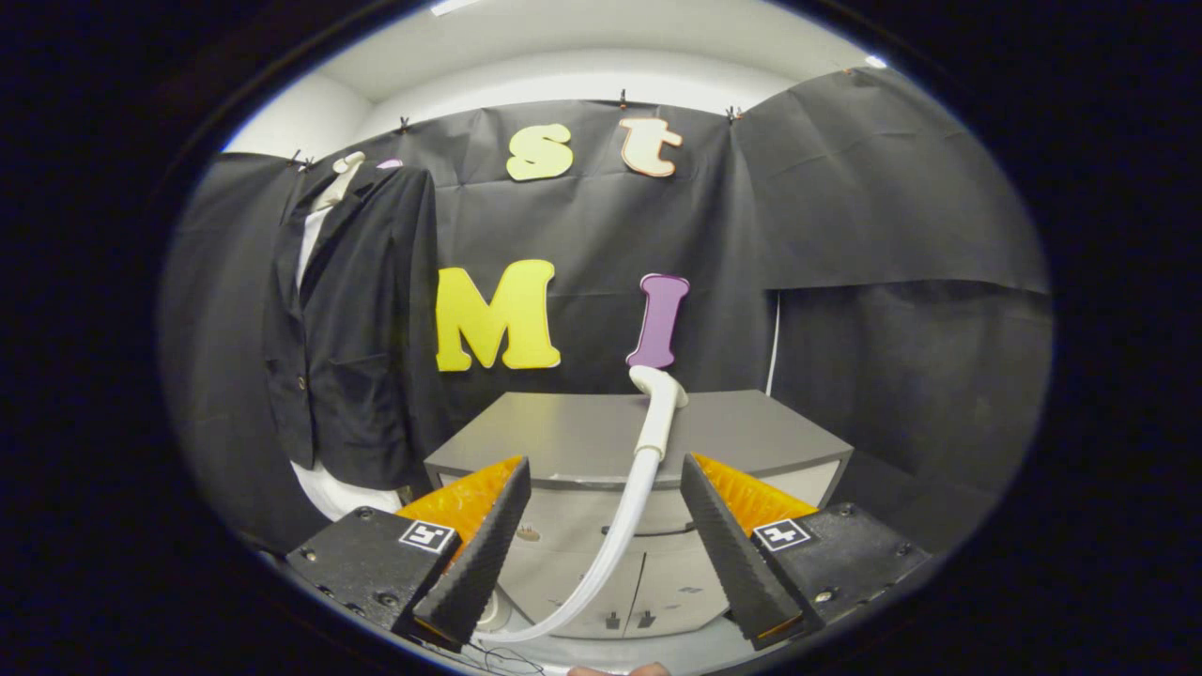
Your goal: Iron the clothes twice with a garment steamer, once on the left side and once on the right side.
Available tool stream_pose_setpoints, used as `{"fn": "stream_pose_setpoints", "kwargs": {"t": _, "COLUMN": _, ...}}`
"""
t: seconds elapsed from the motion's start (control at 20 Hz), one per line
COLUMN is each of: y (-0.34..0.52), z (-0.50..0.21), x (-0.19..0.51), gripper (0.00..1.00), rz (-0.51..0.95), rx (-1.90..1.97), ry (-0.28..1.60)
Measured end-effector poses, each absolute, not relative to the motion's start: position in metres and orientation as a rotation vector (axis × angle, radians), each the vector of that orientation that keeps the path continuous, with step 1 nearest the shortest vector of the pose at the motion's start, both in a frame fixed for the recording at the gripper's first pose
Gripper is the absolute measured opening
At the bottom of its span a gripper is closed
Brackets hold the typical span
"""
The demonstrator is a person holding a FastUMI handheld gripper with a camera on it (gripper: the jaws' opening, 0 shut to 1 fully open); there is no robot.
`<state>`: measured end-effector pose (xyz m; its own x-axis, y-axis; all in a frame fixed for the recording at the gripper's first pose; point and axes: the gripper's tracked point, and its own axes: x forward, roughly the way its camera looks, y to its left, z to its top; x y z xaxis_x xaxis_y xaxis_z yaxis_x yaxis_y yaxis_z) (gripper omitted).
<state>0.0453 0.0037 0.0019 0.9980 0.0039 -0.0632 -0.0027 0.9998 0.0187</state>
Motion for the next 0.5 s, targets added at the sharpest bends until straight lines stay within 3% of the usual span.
{"fn": "stream_pose_setpoints", "kwargs": {"t": 0.5, "y": -0.008, "z": -0.018, "x": 0.033, "gripper": 1.0, "rz": -0.106, "rx": 0.058, "ry": 0.08}}
